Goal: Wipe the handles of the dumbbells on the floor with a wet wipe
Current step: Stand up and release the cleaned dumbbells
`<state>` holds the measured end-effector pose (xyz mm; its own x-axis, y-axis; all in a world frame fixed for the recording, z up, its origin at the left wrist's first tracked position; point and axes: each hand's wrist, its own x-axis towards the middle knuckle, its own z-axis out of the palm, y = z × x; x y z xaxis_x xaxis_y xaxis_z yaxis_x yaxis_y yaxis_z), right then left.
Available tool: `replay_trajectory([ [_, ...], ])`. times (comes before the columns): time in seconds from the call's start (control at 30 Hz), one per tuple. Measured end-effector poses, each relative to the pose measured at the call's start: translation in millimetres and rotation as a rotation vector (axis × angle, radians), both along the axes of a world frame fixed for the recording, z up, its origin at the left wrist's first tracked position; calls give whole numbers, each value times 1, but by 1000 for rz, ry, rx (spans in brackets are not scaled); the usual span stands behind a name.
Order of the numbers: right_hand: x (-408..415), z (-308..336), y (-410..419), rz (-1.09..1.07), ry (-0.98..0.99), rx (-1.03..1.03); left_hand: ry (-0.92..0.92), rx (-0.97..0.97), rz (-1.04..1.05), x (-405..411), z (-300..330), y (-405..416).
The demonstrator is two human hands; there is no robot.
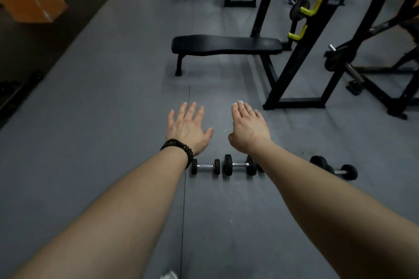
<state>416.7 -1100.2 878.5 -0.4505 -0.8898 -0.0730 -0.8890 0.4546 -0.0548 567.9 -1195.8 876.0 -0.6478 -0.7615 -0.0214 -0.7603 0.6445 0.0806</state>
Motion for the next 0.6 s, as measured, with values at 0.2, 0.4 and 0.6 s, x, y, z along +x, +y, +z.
replay_trajectory([
  [0.2,69,58,17,96,1,24,38,22,124,84,45,26],
  [0.4,169,85,4,271,-6,44,37,39,311,213,53,50],
  [0.6,291,79,-15,499,-45,42,-43,47,556,367,48,77],
])
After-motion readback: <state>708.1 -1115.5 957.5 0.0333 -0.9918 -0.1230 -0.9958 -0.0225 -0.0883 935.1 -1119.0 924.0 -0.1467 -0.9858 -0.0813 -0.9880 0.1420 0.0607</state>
